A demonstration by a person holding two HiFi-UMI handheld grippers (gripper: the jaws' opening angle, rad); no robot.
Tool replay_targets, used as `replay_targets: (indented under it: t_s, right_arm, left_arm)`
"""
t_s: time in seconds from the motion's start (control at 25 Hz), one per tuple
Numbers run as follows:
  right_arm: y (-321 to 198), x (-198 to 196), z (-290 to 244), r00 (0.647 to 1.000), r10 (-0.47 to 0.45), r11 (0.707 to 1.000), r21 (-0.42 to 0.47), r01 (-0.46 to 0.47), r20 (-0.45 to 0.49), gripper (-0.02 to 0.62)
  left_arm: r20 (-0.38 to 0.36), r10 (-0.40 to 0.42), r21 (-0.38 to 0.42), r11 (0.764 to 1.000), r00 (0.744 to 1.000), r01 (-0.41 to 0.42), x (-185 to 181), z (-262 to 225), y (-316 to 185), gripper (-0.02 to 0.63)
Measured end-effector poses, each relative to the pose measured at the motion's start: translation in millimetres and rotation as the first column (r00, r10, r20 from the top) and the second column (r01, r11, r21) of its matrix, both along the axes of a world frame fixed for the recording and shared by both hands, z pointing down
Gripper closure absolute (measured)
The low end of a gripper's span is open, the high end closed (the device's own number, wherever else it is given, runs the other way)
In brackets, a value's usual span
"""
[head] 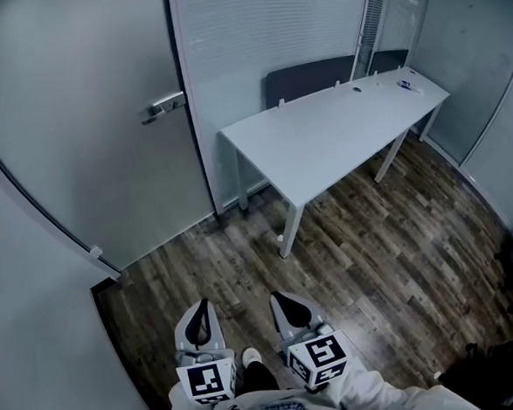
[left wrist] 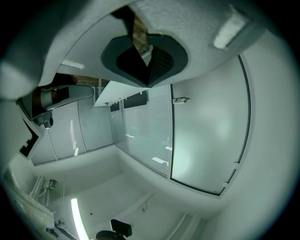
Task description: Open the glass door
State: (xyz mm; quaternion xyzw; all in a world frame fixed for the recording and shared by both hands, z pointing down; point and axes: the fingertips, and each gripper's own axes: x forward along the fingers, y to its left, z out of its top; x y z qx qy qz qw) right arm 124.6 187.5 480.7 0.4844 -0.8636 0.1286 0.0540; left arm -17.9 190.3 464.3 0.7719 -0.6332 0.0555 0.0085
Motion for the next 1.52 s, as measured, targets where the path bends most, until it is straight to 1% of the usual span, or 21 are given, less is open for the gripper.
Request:
replay_targets:
  t_s: [0.32,0.48,0.6,0.68,0.84,1.0,1.12,1.24,1.4,1.52]
  right_arm:
    - [-68.5,-49.5,3.9,1.0,-0.023,1.0,-0.018,0.023,-0.013,0.591]
    - [-95.9,-72.1,-4.2,0.999,-0.03,1.0,0.005,0.03,-0.015,0.591]
    - [-112.6,-82.9,-8.2,0.999,-0.035,0.999,0.014,0.035,-0.021,0.591]
    - [-122.1,-86.1,-9.1,0.999,-0.04,0.999,0.014,0.04,-0.026,0.591]
    - [-144.7,-85.3,-11.9,0.999,-0.037,0.999,0.028,0.038,-0.02,0.591]
    - [-177.6,-81.9,-1.3,0.999,-0.052,0.998,0.017,0.052,-0.012,0.591]
    - [-207.4,-88.6,5.0,0.996,-0.091,0.996,0.005,0.091,0.008,0.591]
    - [-249.0,-100.2,-0.5,0.99,-0.135,0.991,0.015,0.135,0.028,0.591]
    - [-295.9,-106.6,-12.4,0.984,-0.169,0.986,0.023,0.168,0.052,0.591]
    - [-321.7,-110.8,-16.8,0.979,-0.197,0.98,0.025,0.196,0.058,0.591]
  left_arm:
    - [-0.008,-0.01,0.001,1.0,1.0,0.01,-48.1,-2.7,-63.8,0.603]
    - [-0.003,-0.025,0.003,1.0,1.0,0.025,-73.9,-0.4,-87.3,0.603]
    - [-0.03,-0.042,0.003,0.999,0.999,0.042,-86.9,-3.7,-104.2,0.603]
    - [-0.038,-0.047,0.005,0.999,0.998,0.047,-90.5,-5.1,-112.4,0.603]
    - [-0.033,-0.048,0.017,0.999,0.998,0.048,-90.5,-3.9,-134.4,0.603]
    - [-0.003,-0.052,0.025,0.998,0.999,0.052,-83.6,2.0,-163.3,0.603]
    - [0.018,-0.085,0.017,0.996,0.996,0.085,-86.3,4.4,-186.8,0.603]
    - [0.036,-0.126,0.016,0.992,0.991,0.125,-94.3,-0.3,-220.2,0.603]
    - [0.065,-0.153,0.022,0.988,0.986,0.152,-96.3,-13.3,-260.2,0.603]
    - [0.073,-0.175,0.011,0.985,0.982,0.175,-98.8,-15.0,-286.7,0.603]
